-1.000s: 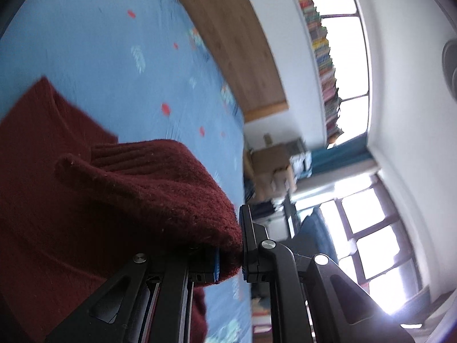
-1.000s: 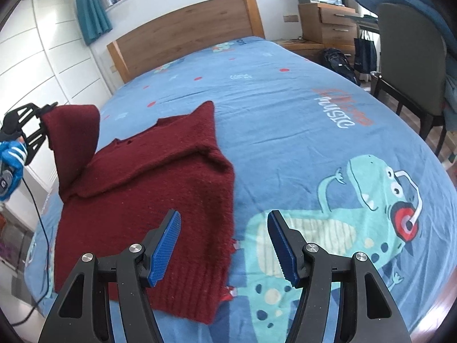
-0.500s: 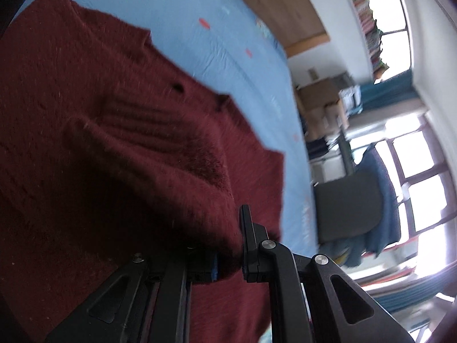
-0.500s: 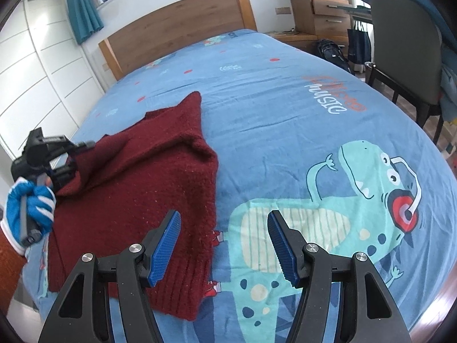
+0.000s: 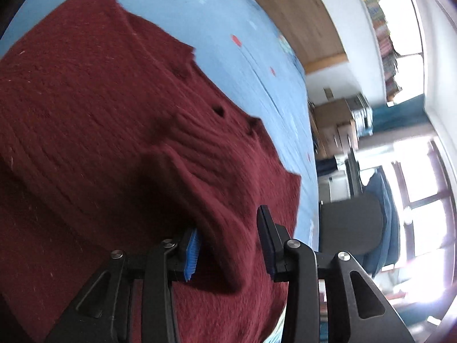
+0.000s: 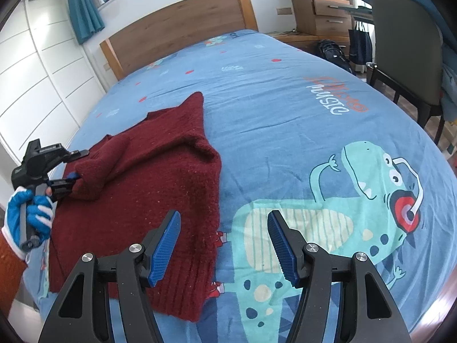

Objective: Fold small clothes

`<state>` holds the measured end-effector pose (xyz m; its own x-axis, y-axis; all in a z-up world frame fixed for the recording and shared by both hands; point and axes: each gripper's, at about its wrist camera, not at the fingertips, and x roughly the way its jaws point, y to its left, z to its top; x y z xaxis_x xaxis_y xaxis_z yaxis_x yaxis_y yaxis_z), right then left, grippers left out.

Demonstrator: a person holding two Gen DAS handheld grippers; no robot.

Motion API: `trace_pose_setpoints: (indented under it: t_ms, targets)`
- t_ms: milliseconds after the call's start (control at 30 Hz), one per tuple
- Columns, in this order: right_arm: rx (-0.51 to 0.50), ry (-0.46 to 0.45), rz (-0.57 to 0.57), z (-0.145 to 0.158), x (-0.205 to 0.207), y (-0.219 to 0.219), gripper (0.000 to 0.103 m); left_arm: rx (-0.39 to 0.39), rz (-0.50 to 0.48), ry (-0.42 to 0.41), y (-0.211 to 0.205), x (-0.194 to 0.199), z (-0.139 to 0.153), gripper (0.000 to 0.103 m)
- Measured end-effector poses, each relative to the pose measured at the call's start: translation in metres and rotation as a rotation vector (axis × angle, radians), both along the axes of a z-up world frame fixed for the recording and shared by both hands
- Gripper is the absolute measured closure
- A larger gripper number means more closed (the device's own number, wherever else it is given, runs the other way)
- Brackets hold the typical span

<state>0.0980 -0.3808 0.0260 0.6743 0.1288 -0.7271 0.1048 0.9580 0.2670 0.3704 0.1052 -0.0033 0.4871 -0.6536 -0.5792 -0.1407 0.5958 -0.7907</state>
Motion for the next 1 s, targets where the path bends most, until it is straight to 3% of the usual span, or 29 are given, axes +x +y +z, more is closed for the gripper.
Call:
trace_pose_setpoints:
  t_ms: [67,133,467,733,900,1000]
  targets:
    - [-0.004,0.003,0.001,-0.002,0.001,0.000,0.037,-0.007,0.015,-0.002,0.001,0.002,-0.001,0.074]
    - [-0.006,0.010,-0.004,-0.004,0.001,-0.002,0.037,0.002,0.001,-0.018,-0.005,0.002,0.001,0.082]
    - [-0.001,0.025,-0.017,-0.012,0.002,-0.005,0.037,-0.023,-0.195,-0.063,-0.097,0.012,0.021,0.082]
    - [-0.010,0.025,-0.021,-0.011,0.001,-0.007,0.037,0.024,-0.320,-0.045,-0.134,-0.003,0.017,0.069]
    - [-0.012,0.024,-0.031,-0.011,0.002,-0.011,0.037,0.006,-0.297,-0.059,-0.120,0.002,0.025,0.063]
    - [-0.013,0.025,-0.024,-0.011,0.004,-0.008,0.037,0.065,-0.275,-0.080,-0.115,0.007,0.028,0.062]
